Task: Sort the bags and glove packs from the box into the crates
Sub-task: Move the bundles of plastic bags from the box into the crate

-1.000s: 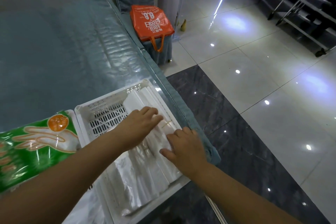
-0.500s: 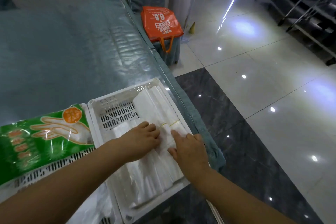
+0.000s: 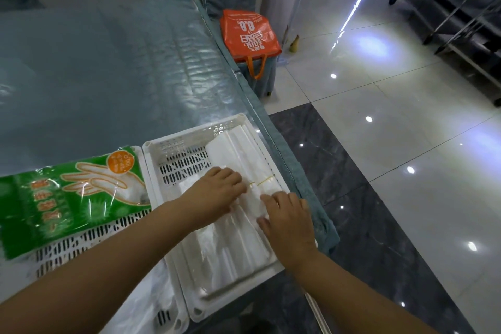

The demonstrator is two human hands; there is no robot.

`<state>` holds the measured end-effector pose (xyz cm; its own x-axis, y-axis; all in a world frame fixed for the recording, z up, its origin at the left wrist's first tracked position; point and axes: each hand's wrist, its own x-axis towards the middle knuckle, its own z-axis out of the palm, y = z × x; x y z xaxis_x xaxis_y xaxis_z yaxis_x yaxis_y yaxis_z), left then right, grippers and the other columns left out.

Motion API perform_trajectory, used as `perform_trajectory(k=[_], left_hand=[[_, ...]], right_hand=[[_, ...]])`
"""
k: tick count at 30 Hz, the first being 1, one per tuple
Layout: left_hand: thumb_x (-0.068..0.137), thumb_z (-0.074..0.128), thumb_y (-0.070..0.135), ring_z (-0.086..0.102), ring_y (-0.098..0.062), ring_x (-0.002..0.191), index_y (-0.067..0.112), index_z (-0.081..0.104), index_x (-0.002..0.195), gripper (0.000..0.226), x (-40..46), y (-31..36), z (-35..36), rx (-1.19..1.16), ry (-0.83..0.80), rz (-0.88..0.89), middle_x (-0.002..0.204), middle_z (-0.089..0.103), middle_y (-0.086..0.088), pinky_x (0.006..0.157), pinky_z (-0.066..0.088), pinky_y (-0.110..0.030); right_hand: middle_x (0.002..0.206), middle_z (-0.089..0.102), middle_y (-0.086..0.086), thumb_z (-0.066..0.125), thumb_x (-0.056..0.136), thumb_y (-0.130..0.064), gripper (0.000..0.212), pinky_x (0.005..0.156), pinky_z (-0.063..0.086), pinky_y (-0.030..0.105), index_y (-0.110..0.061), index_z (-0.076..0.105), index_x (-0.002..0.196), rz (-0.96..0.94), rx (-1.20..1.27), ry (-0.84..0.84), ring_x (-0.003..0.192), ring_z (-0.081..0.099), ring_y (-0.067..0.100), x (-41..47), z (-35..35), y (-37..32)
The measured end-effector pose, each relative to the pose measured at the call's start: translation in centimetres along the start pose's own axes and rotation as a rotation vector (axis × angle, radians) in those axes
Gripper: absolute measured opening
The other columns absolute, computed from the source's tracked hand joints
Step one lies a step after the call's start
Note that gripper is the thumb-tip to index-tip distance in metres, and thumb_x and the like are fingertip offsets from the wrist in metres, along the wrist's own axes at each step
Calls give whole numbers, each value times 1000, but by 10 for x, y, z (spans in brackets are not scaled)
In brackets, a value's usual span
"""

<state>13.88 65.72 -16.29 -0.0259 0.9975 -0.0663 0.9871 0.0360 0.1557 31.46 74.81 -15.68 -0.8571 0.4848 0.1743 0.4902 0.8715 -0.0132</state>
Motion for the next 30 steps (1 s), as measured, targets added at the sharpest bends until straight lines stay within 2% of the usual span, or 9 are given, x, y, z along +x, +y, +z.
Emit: perform_trajectory(k=[3,5,8,12,16,20,24,26,30], left_hand=[[69,76,27,52,-21,102,23,56,109,45,-22,-5,0,-75,53,-138,110,58,0,88,41,-34],[72,73,29,50,-18,101,27,57,109,41,-37,-1,4,-96,31,-171,111,56,3,85,40,-31],[77,67,30,50,-18,106,29,57,112,36,-51,7,12,-109,-9,-176,115,56,3,86,40,-33],[81,61,28,45,-19,116,28,53,119,39,-54,11,17,-109,-14,-224,125,53,3,89,39,-34],[81,61,14,45,-24,124,28,47,130,53,-61,21,18,-110,36,-232,140,47,-3,90,42,-38],[88,46,11,33,-21,134,32,36,138,56,-71,32,21,-88,8,-226,152,30,3,98,36,-37],[89,43,8,21,-20,141,31,28,143,61,-81,43,23,-86,-46,-303,156,18,4,107,30,-40],[87,49,7,28,-23,138,28,36,140,59,-92,48,21,-93,34,-355,155,24,-1,106,33,-41],[83,58,11,42,-24,129,23,56,125,43,-135,55,-5,-97,140,-522,140,49,-3,104,36,-37]], right_hand=[[71,63,-1,77,70,-37,21,61,46,33,-19,68,76,-42,25,20,67,54,17,-2,1,-7],[65,58,-2,71,72,-42,24,59,42,34,-20,64,66,-69,-17,-38,65,50,16,-3,1,-16],[62,53,-3,67,71,-44,29,60,40,35,-19,60,58,4,-38,-101,65,45,17,0,1,-27],[76,54,-2,50,83,-41,28,73,32,37,-19,62,70,61,39,-217,77,35,17,4,6,-31],[73,56,-1,56,80,-37,23,71,34,37,-19,62,68,67,22,-193,76,41,18,0,4,-34],[71,55,-1,61,78,-35,20,69,33,36,-19,61,65,63,-1,-169,75,44,19,-4,4,-30],[81,56,0,57,78,-35,15,71,31,35,-20,56,79,36,-21,-172,79,43,19,-4,9,-30],[89,56,2,61,74,-34,24,72,35,35,-19,55,91,23,-4,-130,82,45,20,-2,11,-33],[105,59,5,66,74,-24,36,81,39,35,-17,56,109,-115,166,-104,93,49,23,7,-1,-63]])
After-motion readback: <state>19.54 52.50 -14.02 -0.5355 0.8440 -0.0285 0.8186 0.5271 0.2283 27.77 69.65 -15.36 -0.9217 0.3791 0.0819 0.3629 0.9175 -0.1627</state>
